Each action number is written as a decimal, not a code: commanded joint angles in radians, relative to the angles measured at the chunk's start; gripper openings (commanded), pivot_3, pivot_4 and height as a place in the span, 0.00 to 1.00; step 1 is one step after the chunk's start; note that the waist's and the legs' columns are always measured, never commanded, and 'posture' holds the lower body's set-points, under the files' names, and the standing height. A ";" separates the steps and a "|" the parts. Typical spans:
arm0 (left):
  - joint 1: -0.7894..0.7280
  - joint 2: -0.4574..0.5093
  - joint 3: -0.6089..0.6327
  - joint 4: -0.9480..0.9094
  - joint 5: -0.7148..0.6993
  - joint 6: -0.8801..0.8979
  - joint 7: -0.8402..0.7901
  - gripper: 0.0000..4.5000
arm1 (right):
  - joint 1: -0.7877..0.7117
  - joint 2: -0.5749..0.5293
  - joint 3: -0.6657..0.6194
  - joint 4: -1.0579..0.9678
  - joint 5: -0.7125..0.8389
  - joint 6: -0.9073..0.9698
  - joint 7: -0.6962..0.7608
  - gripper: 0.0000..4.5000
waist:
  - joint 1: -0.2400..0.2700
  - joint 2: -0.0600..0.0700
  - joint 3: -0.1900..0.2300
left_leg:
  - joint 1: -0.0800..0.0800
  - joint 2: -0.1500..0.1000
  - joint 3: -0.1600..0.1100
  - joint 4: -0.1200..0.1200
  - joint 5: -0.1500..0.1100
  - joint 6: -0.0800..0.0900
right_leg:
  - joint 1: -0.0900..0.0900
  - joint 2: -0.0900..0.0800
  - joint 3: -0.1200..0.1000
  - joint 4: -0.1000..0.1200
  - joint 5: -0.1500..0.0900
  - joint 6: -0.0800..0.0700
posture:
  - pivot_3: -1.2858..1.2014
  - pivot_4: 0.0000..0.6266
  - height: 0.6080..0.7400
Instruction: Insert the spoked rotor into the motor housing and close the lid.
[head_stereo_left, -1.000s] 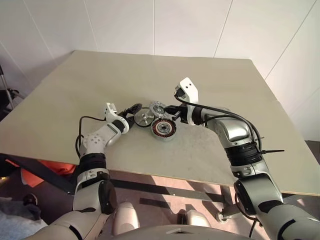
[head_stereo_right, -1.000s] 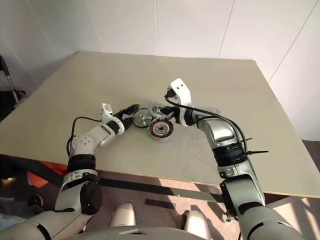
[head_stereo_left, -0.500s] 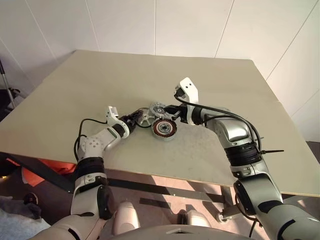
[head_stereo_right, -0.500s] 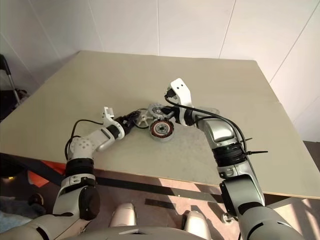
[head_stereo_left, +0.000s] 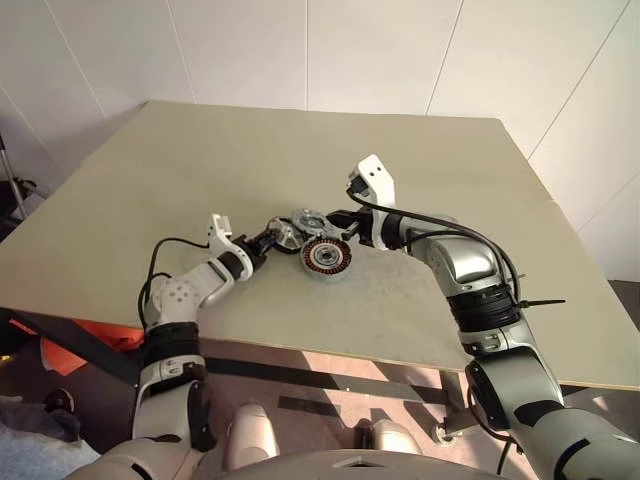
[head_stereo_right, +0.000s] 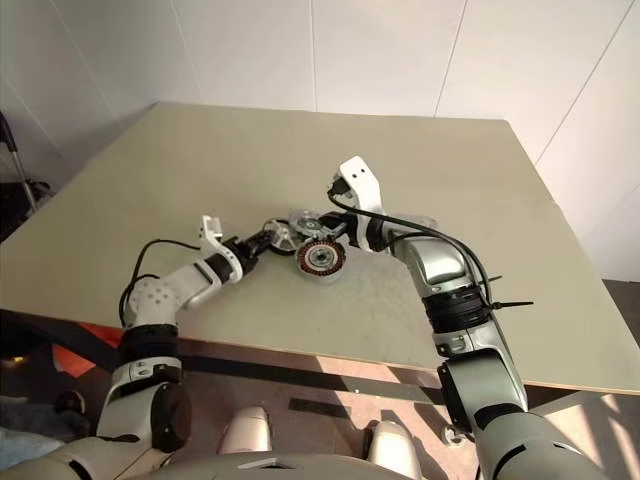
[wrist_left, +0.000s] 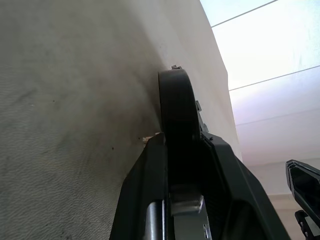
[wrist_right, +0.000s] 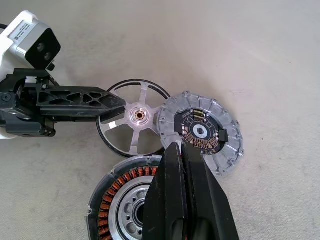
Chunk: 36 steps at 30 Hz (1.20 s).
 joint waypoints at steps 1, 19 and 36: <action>0.035 0.034 0.033 -0.061 -0.025 0.013 0.018 0.21 | -0.027 -0.002 -0.012 -0.018 0.010 -0.020 0.000 0.00 | -0.001 0.000 0.000 | 0.000 0.000 0.000 0.000 0.000 0.000 | 0.000 0.000 0.000 0.000 0.000 0.000 | 0.52 0.00 1.00; 0.049 -0.014 0.057 -0.215 -0.342 0.168 0.064 0.21 | -0.033 -0.016 -0.010 -0.006 0.003 -0.027 0.004 0.00 | -0.014 -0.001 0.000 | -0.001 0.000 0.000 0.001 -0.001 0.001 | 0.000 0.000 0.000 0.000 0.000 0.000 | 0.52 0.00 1.00; 0.019 -0.008 -0.015 -0.211 -0.388 0.180 0.063 0.21 | -0.005 -0.052 -0.018 -0.017 -0.003 -0.015 -0.023 0.00 | -0.017 -0.001 0.001 | -0.001 0.000 0.000 0.001 0.000 -0.001 | 0.000 0.000 0.000 0.000 0.000 0.000 | 0.52 0.00 1.00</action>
